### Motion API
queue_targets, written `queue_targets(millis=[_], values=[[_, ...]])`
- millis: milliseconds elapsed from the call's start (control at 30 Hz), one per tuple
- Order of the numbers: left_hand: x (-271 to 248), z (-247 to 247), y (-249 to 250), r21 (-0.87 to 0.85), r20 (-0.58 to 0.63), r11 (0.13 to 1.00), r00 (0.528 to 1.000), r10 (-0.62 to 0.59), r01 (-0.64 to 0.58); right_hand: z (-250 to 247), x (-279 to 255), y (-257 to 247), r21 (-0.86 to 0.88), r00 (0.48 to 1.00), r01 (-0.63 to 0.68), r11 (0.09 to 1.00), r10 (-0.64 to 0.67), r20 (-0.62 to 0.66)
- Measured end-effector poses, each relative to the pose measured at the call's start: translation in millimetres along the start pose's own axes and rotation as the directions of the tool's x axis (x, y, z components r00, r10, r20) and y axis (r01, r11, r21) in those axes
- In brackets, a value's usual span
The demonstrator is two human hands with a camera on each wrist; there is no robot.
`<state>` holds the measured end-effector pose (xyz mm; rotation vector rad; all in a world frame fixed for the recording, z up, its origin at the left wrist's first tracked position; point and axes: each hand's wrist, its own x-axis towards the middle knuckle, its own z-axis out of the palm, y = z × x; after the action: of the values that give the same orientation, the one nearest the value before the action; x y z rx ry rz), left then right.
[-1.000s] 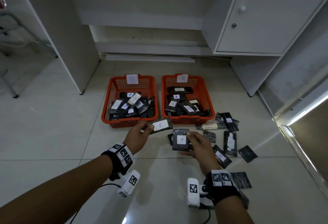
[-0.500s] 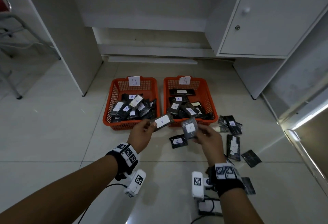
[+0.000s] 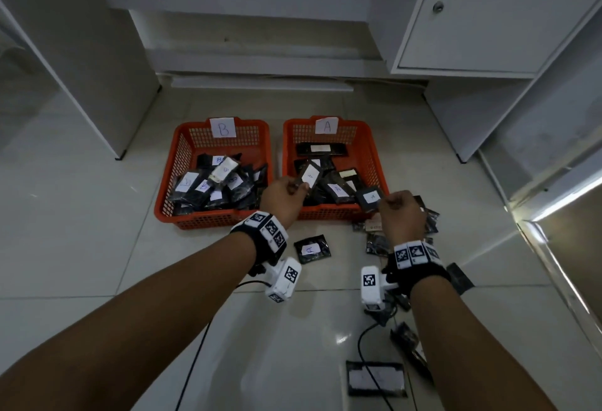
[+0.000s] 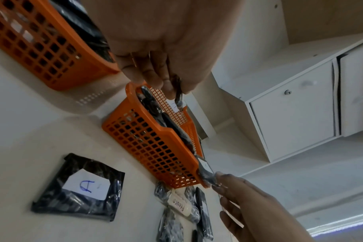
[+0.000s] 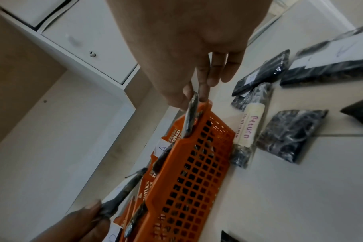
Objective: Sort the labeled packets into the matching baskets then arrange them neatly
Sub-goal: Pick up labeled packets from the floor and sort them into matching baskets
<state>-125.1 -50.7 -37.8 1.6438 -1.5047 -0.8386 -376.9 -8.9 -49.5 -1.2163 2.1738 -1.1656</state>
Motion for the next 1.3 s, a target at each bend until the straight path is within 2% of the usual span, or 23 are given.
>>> queue_targets(millis=[133,200,300,367,467,500,567,633,700,767,833,900,933,1000,1067,1167,1233,1300], values=[[5.3,14.3,-9.6,0.098,-0.004,0.995,1.0,-0.009,0.009,6.9,-6.9,25.9,0.069,0.991,0.132,0.989,-0.134,0.024],[6.4,14.7,-15.0,0.151,-0.02,0.988,1.0,0.001,0.002,7.3,-14.0,32.0,0.039,0.982,0.184,0.982,-0.185,0.027],[3.5,10.3,-18.8,0.206,-0.05,0.978,0.998,0.041,-0.03,7.4,-35.4,33.5,-0.011,0.967,0.251,0.968,-0.251,-0.052],[-1.6,6.5,-17.5,0.198,-0.094,0.98,0.994,0.056,-0.037,14.1,-58.1,28.6,-0.057,0.952,0.304,0.951,-0.306,-0.03],[-18.6,-0.6,-11.3,0.123,-0.133,0.99,0.988,0.08,-0.064,37.6,-87.7,25.4,-0.117,0.889,0.438,0.891,-0.411,0.2],[-25.6,-2.8,-11.2,0.093,-0.135,0.991,0.985,0.107,-0.095,48.7,-93.0,27.1,-0.168,0.857,0.478,0.862,-0.417,0.301],[-39.9,-7.9,-15.5,0.047,-0.107,0.985,0.98,0.168,-0.164,69.3,-97.2,30.3,-0.278,0.814,0.508,0.815,-0.35,0.463],[-51.5,-12.4,-26.6,0.03,-0.033,0.979,0.979,0.2,-0.2,82.1,-97.2,29.0,-0.362,0.813,0.473,0.803,-0.239,0.531],[-59.4,-18.2,-40.9,0.063,0.031,0.975,0.977,0.209,-0.211,89.8,-96.2,26.1,-0.43,0.802,0.479,0.765,-0.181,0.57],[-64.8,-24.1,-54.6,0.1,0.073,0.979,0.982,0.173,-0.18,96.2,-96.8,23.7,-0.404,0.799,0.436,0.804,-0.14,0.584],[-68.6,-26.0,-67.2,0.145,0.12,0.98,0.986,0.118,-0.135,99.7,-99.1,23.7,-0.3,0.814,0.27,0.915,-0.051,0.578],[-70.6,-23.0,-79.0,0.205,0.173,0.976,0.984,0.036,-0.072,96.7,-100.4,25.5,-0.139,0.802,0.11,0.984,-0.005,0.597],[-71.0,-20.7,-84.1,0.227,0.194,0.973,0.981,-0.01,-0.035,91.6,-101.4,25.9,-0.017,0.792,0.031,0.999,-0.014,0.61],[-71.3,-14.5,-92.3,0.249,0.241,0.968,0.967,-0.08,0.018,78.0,-105.6,25.5,0.239,0.778,-0.161,0.958,-0.027,0.628],[-72.2,-8.1,-93.9,0.202,0.307,0.979,0.948,-0.088,0.025,60.8,-108.8,22.5,0.363,0.786,-0.237,0.901,-0.041,0.617],[-74.3,2.6,-86.0,0.108,0.372,0.992,0.928,0.021,-0.066,38.5,-104.4,21.8,0.361,0.822,-0.169,0.917,-0.071,0.565],[-74.6,11.0,-81.3,0.081,0.365,0.994,0.93,0.042,-0.076,27.5,-93.6,28.4,0.218,0.876,-0.035,0.975,-0.075,0.476],[-74.5,18.1,-78.7,0.059,0.348,0.997,0.937,0.028,-0.051,20.9,-78.6,40.5,-0.072,0.95,0.133,0.988,-0.107,0.295]])
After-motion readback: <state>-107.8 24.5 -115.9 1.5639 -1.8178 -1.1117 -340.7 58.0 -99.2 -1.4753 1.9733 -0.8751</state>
